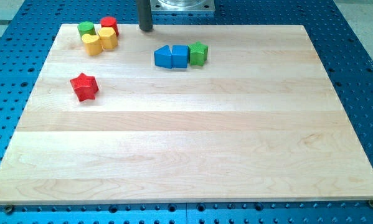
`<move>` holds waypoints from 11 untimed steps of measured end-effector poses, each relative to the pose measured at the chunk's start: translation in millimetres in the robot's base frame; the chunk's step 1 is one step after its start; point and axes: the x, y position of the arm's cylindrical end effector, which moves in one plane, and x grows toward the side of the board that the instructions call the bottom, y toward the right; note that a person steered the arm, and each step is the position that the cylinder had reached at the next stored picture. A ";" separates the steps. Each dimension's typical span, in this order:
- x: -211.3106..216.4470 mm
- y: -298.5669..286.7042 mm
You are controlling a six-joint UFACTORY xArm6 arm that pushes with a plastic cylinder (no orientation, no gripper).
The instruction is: Separate the yellow hexagon from the group of blocks
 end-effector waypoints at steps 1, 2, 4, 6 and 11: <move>0.2 -9.6; -0.3 -20.5; -0.4 -61.7; 69.8 -82.1; 8.3 -186.5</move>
